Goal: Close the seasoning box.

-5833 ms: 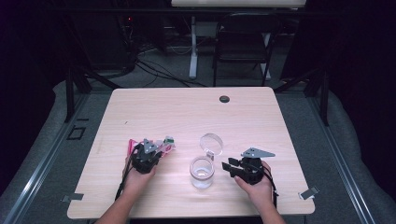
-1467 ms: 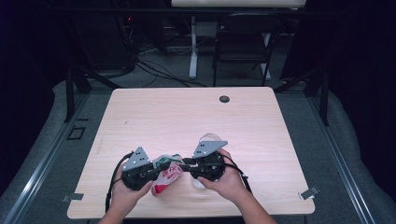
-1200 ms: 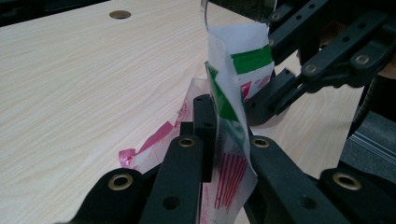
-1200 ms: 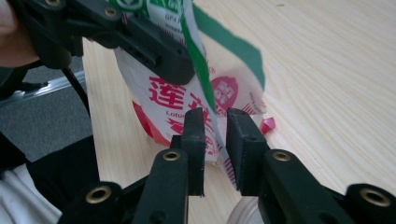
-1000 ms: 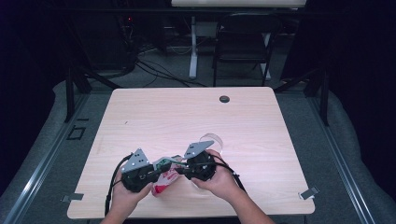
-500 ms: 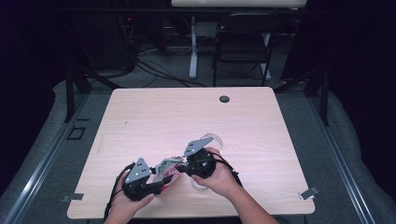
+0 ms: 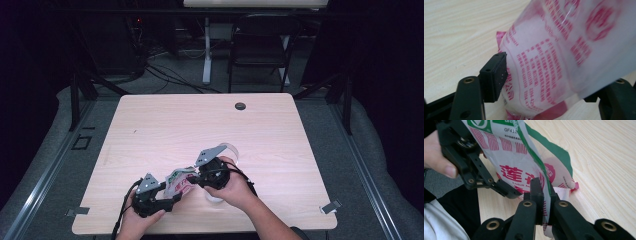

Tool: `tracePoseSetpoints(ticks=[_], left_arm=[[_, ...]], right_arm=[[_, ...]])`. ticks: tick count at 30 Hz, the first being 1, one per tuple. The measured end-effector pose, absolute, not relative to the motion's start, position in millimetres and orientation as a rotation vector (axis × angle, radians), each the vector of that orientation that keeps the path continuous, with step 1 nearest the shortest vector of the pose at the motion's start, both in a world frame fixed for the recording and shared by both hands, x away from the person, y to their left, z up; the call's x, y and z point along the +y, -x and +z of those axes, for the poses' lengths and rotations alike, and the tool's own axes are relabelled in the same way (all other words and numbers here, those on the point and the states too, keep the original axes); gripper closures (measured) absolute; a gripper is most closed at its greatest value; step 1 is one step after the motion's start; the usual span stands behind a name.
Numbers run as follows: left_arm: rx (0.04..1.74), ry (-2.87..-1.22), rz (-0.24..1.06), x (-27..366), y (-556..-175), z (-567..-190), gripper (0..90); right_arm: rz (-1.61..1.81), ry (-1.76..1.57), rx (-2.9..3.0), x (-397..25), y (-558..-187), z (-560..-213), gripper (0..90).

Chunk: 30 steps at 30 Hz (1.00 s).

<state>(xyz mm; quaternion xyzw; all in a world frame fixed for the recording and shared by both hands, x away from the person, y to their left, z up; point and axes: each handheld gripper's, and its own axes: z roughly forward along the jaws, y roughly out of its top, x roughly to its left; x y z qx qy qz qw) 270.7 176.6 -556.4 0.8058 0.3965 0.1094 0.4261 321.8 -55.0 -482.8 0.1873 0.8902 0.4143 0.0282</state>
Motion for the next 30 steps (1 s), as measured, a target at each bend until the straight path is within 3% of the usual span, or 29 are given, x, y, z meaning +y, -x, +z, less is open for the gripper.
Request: tracePoseSetpoints(ticks=[10,30], left_arm=[[1.022,-2.067,0.266,172,-281,-572,24.8],[0.958,-2.182,0.378,156,-285,-587,26.9]], right_arm=[[1.278,-0.576,2.739,-56,-320,-484,90.0],[1.269,-0.582,2.727,-58,-317,-486,90.0]])
